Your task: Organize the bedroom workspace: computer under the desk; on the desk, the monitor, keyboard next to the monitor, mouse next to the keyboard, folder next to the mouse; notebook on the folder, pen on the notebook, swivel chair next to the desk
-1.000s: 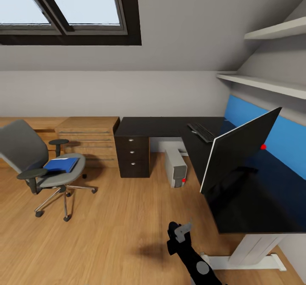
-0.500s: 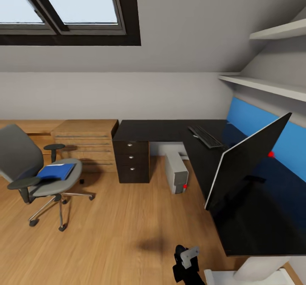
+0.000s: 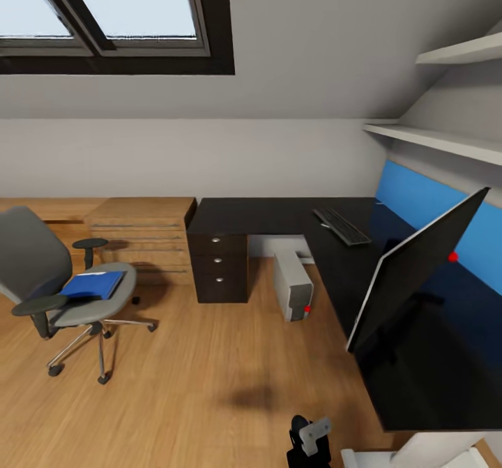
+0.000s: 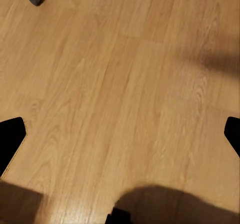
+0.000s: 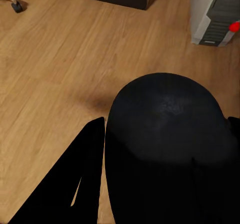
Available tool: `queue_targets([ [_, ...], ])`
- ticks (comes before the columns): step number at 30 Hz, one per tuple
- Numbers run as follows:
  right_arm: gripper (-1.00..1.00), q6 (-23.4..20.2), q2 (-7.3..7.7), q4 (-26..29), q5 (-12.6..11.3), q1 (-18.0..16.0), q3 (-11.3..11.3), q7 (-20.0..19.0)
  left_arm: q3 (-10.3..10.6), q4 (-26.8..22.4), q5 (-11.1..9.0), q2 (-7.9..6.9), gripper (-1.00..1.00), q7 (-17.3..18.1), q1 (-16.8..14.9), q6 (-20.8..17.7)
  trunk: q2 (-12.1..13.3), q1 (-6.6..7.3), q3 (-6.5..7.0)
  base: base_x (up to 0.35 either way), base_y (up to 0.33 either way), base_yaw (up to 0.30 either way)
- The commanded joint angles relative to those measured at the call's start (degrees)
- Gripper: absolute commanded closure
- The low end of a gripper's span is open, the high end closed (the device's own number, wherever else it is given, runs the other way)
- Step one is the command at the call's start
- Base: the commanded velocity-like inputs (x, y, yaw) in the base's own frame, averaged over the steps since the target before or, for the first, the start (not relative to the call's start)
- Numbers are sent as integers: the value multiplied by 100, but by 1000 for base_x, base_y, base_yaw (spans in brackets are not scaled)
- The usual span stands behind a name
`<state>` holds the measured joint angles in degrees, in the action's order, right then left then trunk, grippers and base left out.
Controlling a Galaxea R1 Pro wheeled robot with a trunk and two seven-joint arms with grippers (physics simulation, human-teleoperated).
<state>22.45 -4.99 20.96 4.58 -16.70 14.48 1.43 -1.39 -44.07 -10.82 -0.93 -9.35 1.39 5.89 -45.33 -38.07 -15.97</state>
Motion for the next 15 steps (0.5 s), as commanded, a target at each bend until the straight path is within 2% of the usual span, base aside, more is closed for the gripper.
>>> queue_targets([
  [1,100,22,-2,-9,38,-3,-7,-11,15,-4,-59,-3,-100,-15,2,16,-5,-1,-6,66,308,0],
  [9,100,45,-2,-20,43,0,-3,-11,47,77,-52,-3,-100,-6,2,9,-5,-1,-6,233,258,0],
  [15,100,48,-2,-22,47,-2,1,-11,55,109,-52,-3,-100,-2,2,11,-5,-1,-6,269,195,0],
])
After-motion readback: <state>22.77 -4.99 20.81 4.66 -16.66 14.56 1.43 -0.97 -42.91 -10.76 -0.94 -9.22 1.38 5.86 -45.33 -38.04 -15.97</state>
